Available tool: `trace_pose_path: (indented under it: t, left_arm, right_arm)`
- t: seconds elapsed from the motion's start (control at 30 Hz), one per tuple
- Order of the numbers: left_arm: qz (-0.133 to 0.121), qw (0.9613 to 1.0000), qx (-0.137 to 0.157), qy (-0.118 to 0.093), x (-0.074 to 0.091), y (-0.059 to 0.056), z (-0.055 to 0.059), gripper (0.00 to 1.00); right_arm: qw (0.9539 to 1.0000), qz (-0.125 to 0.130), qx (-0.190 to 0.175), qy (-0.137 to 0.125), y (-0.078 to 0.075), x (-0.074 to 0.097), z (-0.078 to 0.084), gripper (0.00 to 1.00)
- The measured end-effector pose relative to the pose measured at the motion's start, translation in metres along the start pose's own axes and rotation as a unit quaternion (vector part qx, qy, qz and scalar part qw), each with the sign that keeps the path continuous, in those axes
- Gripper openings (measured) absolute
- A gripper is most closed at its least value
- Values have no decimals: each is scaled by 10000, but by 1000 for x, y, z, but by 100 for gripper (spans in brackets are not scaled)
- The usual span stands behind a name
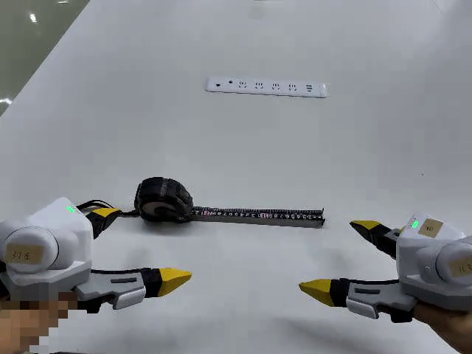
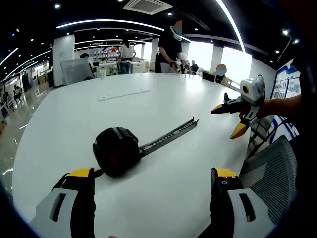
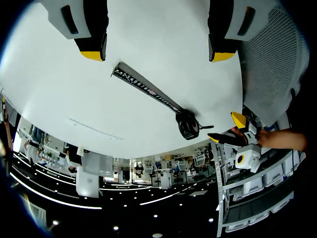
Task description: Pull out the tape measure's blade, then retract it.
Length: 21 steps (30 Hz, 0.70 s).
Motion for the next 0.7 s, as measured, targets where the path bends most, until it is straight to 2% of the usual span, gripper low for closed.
trace_pose_path:
  t: [0.23, 0.43, 0.7]
  left_arm:
    - [-118, 9999, 74, 42, 1, -8, 1, 98]
    - [-216, 9997, 136, -51, 4, -14, -7, 99]
    - [-329, 9992, 212, -71, 6, -21, -11, 99]
  right_arm:
    - [9996, 158, -212, -74, 9, 2, -2, 91]
    - [9994, 181, -256, -124, 17, 4, -5, 93]
    - [9986, 293, -362, -251, 26, 7, -14, 97]
Point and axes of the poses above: the centre of the closed fingertips' face, and the gripper's own axes: x roughly backward along the fingers, y roughly to its left, z roughly out of its underside, the point moved 6 cm from there along x, roughly backward along the fingers, and after that the axes turned 8 degrees about -x, right-handed, at the moved point
